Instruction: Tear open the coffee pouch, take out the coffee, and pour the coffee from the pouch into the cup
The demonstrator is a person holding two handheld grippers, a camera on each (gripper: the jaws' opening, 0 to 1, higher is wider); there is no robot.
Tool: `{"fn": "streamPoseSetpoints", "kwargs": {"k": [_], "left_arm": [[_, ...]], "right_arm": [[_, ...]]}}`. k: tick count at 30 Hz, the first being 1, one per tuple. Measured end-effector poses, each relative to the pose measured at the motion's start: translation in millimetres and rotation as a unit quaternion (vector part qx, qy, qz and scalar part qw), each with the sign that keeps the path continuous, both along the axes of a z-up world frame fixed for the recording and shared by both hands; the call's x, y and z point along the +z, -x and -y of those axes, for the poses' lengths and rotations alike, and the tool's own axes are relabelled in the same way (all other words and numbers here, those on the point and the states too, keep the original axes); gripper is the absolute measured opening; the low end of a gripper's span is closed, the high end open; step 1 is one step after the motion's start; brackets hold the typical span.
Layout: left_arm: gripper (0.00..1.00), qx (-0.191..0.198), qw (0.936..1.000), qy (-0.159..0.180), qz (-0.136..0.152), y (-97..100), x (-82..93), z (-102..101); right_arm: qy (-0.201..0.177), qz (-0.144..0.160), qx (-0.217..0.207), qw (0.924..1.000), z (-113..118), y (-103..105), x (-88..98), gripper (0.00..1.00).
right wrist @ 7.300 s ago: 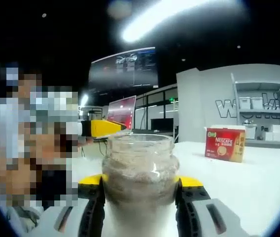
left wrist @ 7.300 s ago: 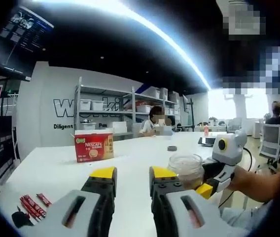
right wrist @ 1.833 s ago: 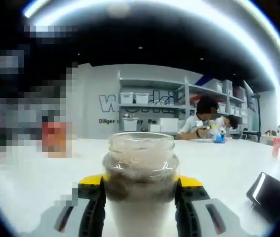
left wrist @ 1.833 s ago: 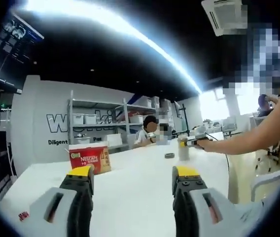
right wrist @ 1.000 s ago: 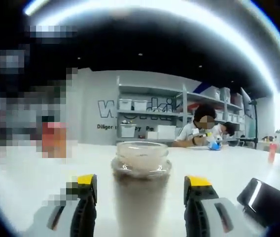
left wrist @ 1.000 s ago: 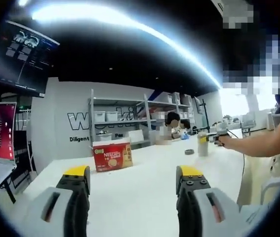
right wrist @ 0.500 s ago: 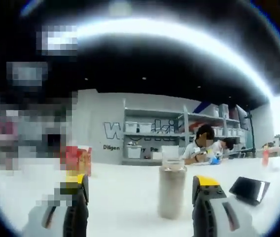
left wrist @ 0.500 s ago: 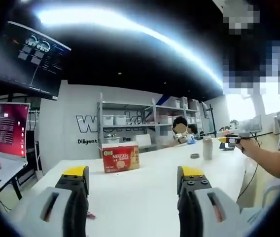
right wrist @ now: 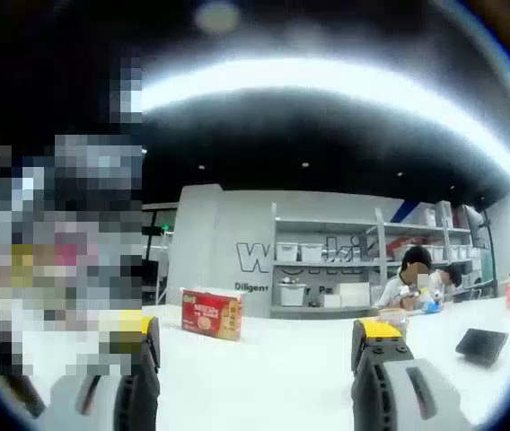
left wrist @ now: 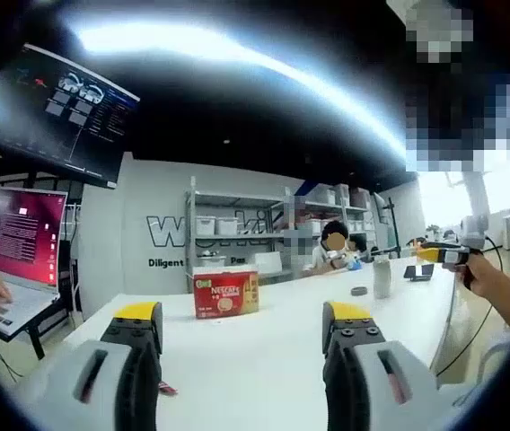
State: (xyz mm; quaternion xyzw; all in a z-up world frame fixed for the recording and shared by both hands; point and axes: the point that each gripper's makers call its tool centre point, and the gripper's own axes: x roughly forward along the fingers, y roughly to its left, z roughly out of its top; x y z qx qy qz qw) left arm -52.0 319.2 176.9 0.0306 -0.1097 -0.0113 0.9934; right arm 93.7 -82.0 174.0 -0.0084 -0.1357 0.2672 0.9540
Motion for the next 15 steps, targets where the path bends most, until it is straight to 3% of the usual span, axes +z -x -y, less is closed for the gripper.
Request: {"fn": "streamPoseSetpoints", "kwargs": {"k": [8, 15], "left_arm": [[0.74, -0.004, 1.0, 0.001, -0.005, 5.4, -4.7, 3.5], [0.74, -0.009, 0.9999, -0.006, -0.004, 3.6, 0.8, 9.2]], "right_arm": [[0.005, 0.01, 0.065, 0.9978, -52.2, 38.4, 4.9, 0.87], [0.016, 0.021, 0.095, 0.9951, -79.2, 53.5, 11.7, 0.86]]}}
